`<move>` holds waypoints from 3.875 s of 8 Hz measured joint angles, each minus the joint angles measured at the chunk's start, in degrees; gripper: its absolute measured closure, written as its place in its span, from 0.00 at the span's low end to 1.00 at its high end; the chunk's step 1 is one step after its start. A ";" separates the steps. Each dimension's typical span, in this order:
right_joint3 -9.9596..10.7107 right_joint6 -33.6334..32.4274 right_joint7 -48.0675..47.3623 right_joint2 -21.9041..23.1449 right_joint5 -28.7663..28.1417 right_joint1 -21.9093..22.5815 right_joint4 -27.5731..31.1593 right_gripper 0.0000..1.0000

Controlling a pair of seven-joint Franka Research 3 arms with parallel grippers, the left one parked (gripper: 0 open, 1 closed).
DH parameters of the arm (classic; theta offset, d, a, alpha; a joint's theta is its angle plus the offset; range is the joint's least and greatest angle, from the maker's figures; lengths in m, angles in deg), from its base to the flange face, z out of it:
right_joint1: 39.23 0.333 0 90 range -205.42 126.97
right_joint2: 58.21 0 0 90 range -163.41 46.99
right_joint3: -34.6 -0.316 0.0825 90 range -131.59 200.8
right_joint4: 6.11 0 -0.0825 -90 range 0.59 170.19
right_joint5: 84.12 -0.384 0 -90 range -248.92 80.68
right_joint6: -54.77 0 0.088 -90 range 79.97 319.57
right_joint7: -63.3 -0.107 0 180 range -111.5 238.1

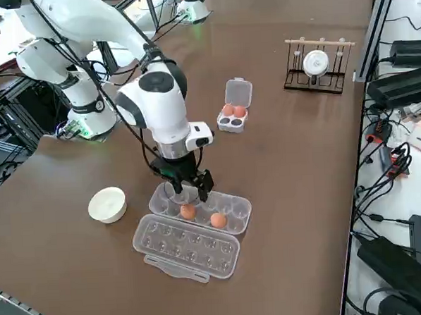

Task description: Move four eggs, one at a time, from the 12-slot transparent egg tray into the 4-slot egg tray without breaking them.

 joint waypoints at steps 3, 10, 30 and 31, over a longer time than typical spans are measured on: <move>0.00 3.21 0.82 -2.43 0.01 -1.05 0.02 0.01; -0.02 5.30 2.82 -4.65 0.01 -2.32 -0.47 0.14; -2.21 -19.06 -37.10 12.84 -2.35 14.01 -2.18 0.42; -2.26 -19.57 -43.38 12.86 -2.42 17.06 -2.16 0.42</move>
